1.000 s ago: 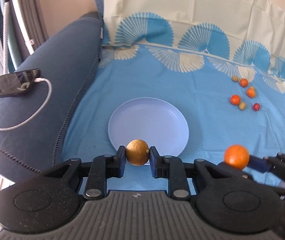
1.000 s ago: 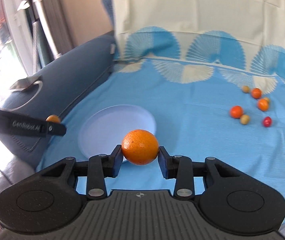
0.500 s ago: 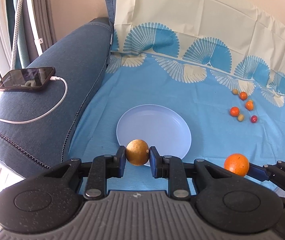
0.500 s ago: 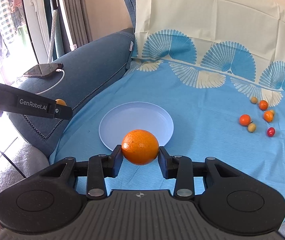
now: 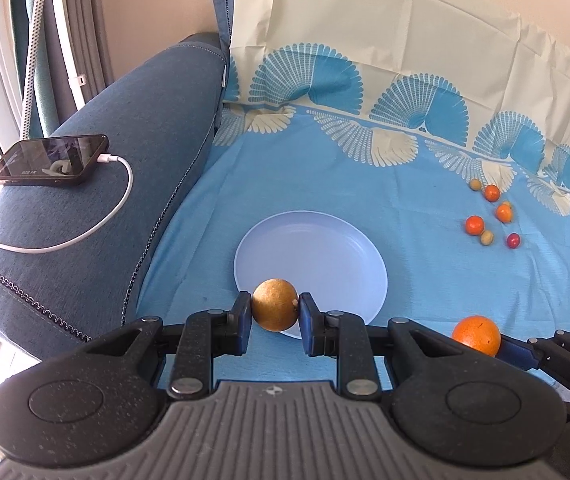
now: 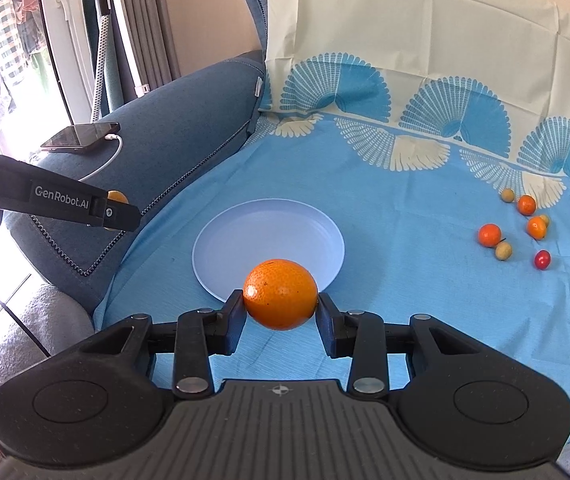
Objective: Organize fruits
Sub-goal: 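Carry the yellow-brown fruit over the plate while the right tool carries the orange there, then open the left tool over the plate while the right tool releases the orange into it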
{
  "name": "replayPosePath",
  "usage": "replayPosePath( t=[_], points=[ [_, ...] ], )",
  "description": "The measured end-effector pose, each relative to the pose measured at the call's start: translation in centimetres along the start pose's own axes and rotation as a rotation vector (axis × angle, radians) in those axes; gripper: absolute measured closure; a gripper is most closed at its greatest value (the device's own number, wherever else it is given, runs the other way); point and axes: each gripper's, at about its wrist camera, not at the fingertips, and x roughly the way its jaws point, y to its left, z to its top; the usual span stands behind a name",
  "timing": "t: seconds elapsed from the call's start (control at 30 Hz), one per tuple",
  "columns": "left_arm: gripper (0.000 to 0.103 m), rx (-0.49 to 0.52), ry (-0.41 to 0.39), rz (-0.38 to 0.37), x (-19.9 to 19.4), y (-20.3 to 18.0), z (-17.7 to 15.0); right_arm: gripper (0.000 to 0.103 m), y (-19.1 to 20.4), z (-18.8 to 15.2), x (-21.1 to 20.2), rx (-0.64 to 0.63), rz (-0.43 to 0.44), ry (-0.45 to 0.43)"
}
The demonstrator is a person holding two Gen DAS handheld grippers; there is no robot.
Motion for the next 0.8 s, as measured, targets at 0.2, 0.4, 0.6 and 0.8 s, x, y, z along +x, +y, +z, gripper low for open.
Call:
replayPosePath(
  t=[0.2, 0.4, 0.6, 0.8],
  points=[
    [0.076, 0.003, -0.002, 0.01, 1.3, -0.2, 0.7, 0.063, -0.2, 0.1, 1.1, -0.007, -0.009, 0.007],
    [0.076, 0.004, 0.006, 0.032, 3.7, -0.3, 1.9, 0.063, -0.3, 0.4, 3.3, -0.022, -0.022, 0.034],
    [0.076, 0.02, 0.05, 0.011, 6.9, 0.1, 2.5, 0.063, -0.2, 1.1, 6.2, -0.032, -0.025, 0.054],
    [0.076, 0.033, 0.085, 0.01, 9.8, 0.3, 2.7, 0.063, -0.1, 1.9, 9.2, -0.048, -0.019, 0.072]
  ],
)
